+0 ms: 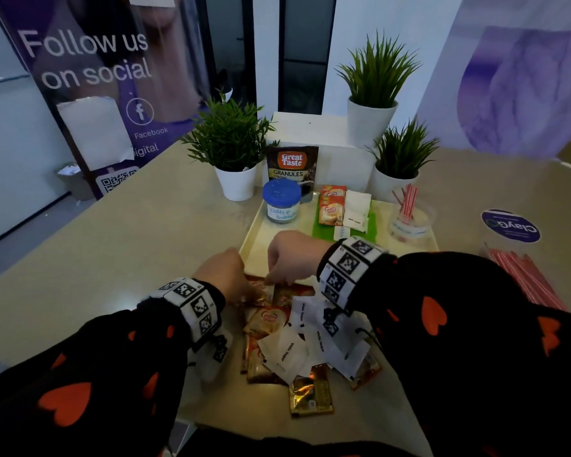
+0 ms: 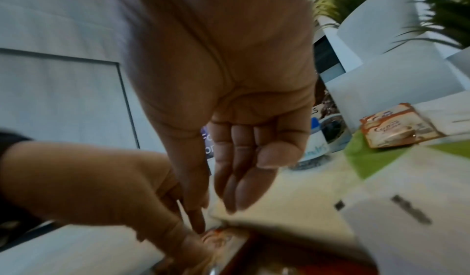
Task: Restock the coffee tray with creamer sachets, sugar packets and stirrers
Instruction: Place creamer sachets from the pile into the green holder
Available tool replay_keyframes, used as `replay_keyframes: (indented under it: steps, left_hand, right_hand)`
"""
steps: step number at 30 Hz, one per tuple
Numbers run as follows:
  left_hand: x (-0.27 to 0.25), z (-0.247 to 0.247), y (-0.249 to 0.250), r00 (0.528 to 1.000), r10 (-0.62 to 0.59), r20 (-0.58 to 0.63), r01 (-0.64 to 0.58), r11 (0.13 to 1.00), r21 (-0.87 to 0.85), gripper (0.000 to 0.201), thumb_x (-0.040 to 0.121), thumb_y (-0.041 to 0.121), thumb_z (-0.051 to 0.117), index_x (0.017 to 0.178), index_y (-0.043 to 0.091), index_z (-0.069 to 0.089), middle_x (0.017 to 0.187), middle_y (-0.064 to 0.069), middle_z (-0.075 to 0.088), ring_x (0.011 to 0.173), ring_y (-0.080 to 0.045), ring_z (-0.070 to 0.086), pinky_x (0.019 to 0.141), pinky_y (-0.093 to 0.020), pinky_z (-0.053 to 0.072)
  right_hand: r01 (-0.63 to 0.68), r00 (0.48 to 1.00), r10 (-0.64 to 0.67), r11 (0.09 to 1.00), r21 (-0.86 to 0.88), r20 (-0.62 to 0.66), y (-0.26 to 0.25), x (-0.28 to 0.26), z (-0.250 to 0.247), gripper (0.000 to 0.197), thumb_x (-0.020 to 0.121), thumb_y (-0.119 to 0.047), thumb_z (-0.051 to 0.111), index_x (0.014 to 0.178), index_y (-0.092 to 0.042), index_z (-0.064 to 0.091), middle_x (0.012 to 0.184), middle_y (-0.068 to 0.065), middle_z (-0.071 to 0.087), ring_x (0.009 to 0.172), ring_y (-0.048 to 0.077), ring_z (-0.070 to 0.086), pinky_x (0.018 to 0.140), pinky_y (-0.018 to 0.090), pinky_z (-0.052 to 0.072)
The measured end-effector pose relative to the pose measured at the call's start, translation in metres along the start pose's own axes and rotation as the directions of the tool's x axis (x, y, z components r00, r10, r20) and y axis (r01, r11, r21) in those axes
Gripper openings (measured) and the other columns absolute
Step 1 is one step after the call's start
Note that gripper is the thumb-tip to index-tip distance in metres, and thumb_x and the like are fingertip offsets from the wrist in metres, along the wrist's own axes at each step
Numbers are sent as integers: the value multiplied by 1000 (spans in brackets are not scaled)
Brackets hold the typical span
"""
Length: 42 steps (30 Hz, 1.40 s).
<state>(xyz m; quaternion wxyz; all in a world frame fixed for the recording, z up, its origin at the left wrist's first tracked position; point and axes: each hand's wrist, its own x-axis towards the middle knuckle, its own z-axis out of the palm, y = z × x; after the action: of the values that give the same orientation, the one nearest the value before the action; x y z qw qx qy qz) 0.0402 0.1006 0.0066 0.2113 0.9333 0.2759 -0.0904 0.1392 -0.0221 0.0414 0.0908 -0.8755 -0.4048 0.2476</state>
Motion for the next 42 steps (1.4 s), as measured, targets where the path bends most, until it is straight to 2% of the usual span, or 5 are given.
replay_keyframes:
  steps: [5,13,21,33,42]
  left_hand:
    - [-4,3,-7,999,-28,29,30,996,-82,67,68,35,90,117,15,49,103,-2,59,99,-23,59,83,-34,50]
    - [-12,1,-13,993,-29,116,46,988,-147,27,70,38,89,74,21,69,74,5,69,67,-7,62,56,-23,43]
    - [-16,-14,-13,999,34,42,-28,989,-147,19,76,27,85,71,22,68,74,3,68,78,-17,66,71,-28,49]
    - [-4,-25,9,990,100,-102,-123,960,-251,6,96,16,62,95,18,56,80,8,53,81,-15,52,74,-27,38]
    - [23,-32,53,987,124,-103,-151,936,-317,13,99,16,58,112,19,56,95,5,57,89,-14,54,79,-27,40]
  right_hand:
    - [-52,998,57,991,-125,40,-4,-11,21,27,82,-32,81,87,-6,75,71,5,74,65,17,68,55,26,51]
    - [44,986,-17,985,-166,164,-2,-20,43,52,65,-50,91,97,-13,75,94,3,74,86,21,69,68,32,56]
    - [131,980,-122,990,-46,158,4,-19,41,35,71,-35,91,89,-16,68,81,-5,64,74,12,55,62,25,44]
    - [32,995,25,846,533,-101,41,-10,-6,16,85,2,70,100,-6,71,93,10,69,79,19,62,67,29,55]
    - [6,871,324,746,666,-371,104,20,-66,34,82,14,65,84,-20,69,97,6,69,95,25,69,76,37,61]
